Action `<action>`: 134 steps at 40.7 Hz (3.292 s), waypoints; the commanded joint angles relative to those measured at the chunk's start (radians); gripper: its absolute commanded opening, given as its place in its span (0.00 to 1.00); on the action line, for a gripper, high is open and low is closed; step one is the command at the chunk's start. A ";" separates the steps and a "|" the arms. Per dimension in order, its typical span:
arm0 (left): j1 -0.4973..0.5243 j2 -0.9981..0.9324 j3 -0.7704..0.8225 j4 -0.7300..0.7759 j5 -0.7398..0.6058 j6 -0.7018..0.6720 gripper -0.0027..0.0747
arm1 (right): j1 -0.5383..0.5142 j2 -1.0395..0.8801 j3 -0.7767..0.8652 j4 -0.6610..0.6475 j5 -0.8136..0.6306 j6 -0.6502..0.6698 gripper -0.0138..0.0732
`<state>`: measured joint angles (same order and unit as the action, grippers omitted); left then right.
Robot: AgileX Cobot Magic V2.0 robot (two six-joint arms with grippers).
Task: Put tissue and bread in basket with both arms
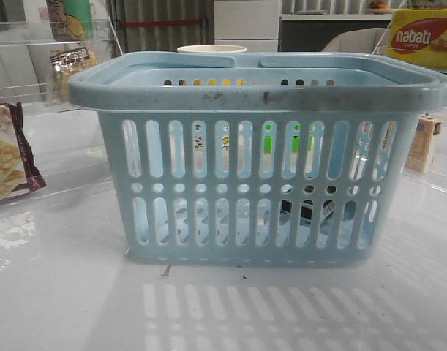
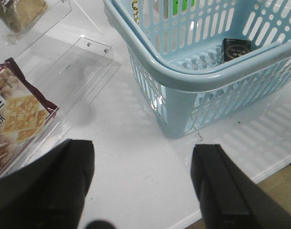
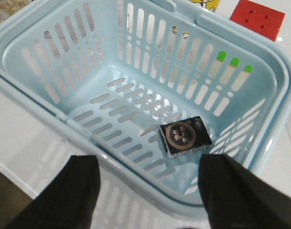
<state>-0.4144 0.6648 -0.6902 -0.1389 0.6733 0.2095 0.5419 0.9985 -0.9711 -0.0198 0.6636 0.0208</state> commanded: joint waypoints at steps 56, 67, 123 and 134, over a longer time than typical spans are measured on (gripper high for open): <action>0.021 0.473 -0.337 0.084 -0.173 0.000 0.81 | -0.002 -0.318 0.174 -0.015 0.018 -0.004 0.79; 0.187 0.789 -0.621 0.037 -0.166 -0.023 0.81 | -0.002 -0.318 0.174 -0.015 0.018 -0.004 0.79; 0.318 1.145 -1.059 -0.255 -0.192 -0.023 0.15 | -0.002 -0.318 0.174 -0.015 0.019 -0.004 0.79; 0.265 0.950 -1.059 -0.258 -0.044 0.127 0.15 | -0.002 -0.318 0.174 -0.015 0.019 -0.004 0.79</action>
<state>-0.1232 1.7181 -1.7134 -0.3672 0.6378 0.2777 0.5419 0.6850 -0.7693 -0.0252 0.7514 0.0208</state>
